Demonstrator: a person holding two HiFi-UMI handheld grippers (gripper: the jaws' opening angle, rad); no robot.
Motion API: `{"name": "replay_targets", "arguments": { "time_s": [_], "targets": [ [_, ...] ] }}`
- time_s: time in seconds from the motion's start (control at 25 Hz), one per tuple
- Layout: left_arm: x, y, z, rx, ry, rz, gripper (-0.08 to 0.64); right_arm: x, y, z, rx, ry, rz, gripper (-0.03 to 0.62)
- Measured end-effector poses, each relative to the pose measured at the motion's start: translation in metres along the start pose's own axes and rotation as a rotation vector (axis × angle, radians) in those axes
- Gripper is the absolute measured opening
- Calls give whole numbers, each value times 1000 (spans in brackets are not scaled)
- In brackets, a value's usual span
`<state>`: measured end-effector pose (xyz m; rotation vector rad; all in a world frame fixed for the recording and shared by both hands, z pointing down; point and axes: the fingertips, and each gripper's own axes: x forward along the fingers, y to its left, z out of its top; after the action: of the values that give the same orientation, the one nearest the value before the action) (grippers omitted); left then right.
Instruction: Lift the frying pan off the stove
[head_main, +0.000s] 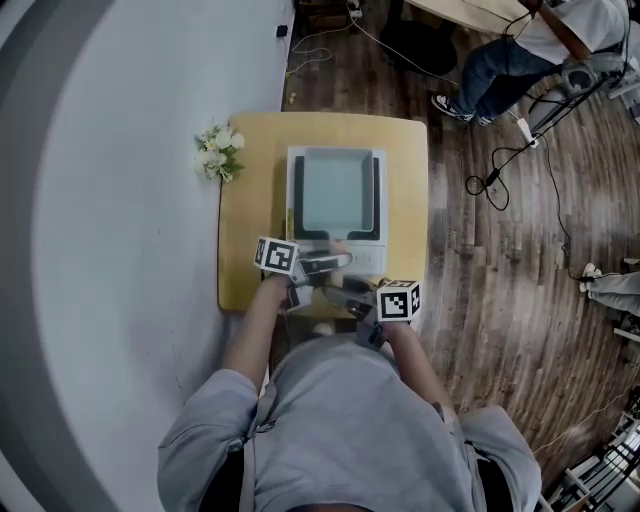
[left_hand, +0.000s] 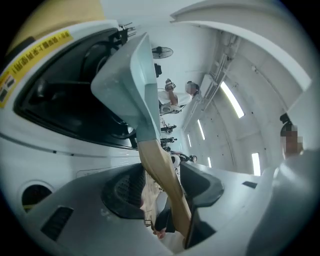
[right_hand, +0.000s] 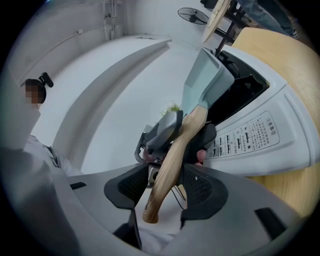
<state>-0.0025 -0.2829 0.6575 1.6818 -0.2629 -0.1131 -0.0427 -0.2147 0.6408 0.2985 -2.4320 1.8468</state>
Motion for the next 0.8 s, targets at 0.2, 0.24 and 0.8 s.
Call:
{"name": "replay_targets", "arguments": {
  "time_s": [0.2, 0.24, 0.8],
  "targets": [
    [10, -4, -1, -84, 4, -53, 205, 5, 0, -1, 29, 4, 18, 186],
    [11, -3, -1, -84, 9, -58, 196, 6, 0, -1, 32, 6, 19, 185],
    [16, -2, -3, 6, 61, 17, 156, 1, -4, -2, 43, -14, 9, 132]
  ]
}}
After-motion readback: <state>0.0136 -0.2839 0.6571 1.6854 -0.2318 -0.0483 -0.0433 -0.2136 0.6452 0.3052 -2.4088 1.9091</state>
